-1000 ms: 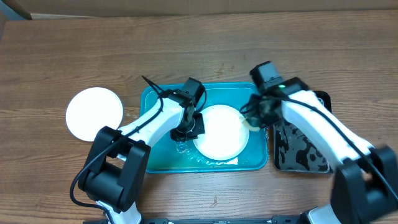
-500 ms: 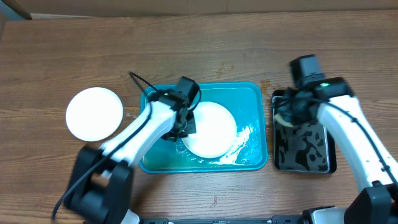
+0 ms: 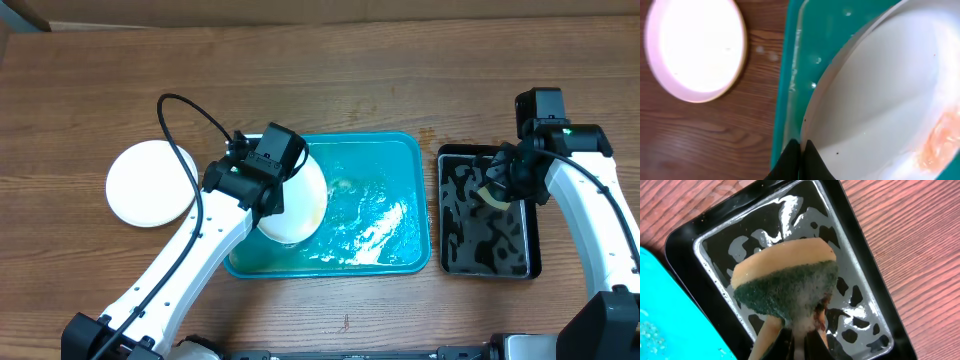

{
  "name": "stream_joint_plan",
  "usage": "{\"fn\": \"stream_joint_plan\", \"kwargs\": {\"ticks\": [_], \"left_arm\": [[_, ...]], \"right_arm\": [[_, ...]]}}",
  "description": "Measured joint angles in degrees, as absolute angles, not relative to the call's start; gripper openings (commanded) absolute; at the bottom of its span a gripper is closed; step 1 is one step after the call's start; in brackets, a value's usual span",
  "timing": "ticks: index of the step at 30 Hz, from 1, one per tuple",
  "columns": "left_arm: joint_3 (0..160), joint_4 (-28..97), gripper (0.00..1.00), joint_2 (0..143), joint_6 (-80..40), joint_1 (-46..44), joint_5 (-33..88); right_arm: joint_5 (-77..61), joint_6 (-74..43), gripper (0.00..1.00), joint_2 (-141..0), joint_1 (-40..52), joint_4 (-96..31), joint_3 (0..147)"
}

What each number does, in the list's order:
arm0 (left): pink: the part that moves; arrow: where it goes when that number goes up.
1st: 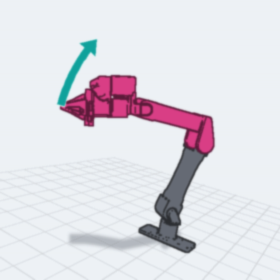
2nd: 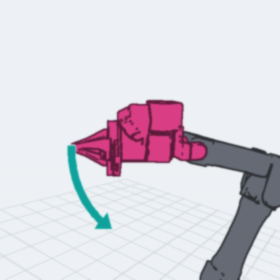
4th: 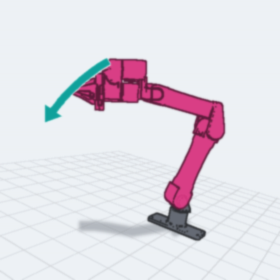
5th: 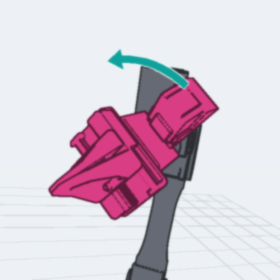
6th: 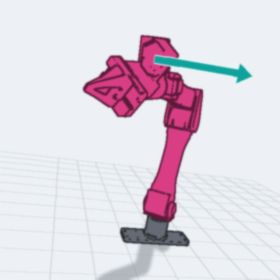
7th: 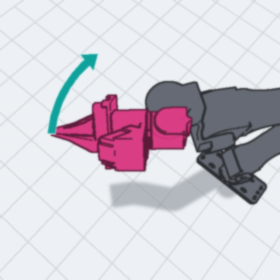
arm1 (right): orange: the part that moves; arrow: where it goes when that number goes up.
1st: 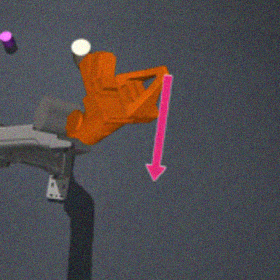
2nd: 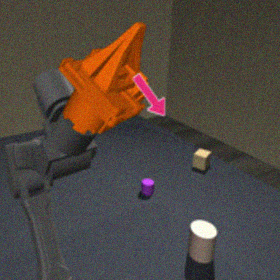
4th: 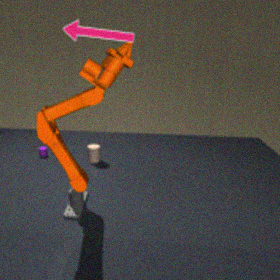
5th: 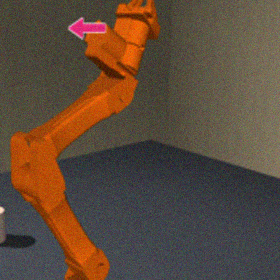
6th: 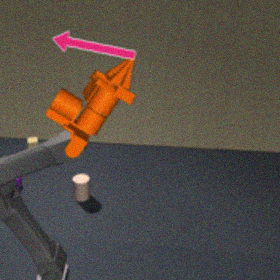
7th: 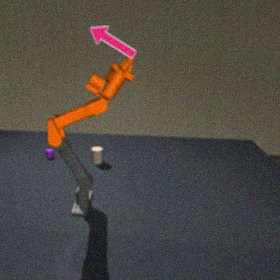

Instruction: Clean dirty plates on tray and stack at the side

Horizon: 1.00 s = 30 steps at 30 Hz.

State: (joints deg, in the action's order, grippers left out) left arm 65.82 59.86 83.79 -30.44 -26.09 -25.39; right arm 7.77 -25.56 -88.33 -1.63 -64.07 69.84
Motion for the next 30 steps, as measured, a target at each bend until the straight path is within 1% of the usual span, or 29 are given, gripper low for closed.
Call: {"fn": "stream_joint_plan", "kwargs": {"ticks": [6,11,17,23,30], "left_arm": [[65.93,61.58,0.04,83.79,-30.46,-26.09,-32.45],[67.57,63.37,0.04,83.79,-30.44,-26.28,-39.62],[69.54,64.66,0.04,83.79,-30.44,-30.5,-51.35],[69.6,64.34,0.04,83.79,-30.44,-36.49,-62.81],[69.6,64.34,0.04,83.79,-30.41,-37.71,-66.3]], "right_arm": [[7.73,-23.86,0.04,-88.33,-1.63,-63.79,69.84],[7.66,-20.21,0.04,-88.36,-1.63,-60.84,68.62],[4.86,-17.96,0.04,-89.3,-1.63,-56.42,64.34],[-0.49,-19.31,0.04,-89.65,-1.63,-50.7,58.19],[-2.02,-24.47,0.04,-89.65,-1.63,-49.5,53.84]]}}
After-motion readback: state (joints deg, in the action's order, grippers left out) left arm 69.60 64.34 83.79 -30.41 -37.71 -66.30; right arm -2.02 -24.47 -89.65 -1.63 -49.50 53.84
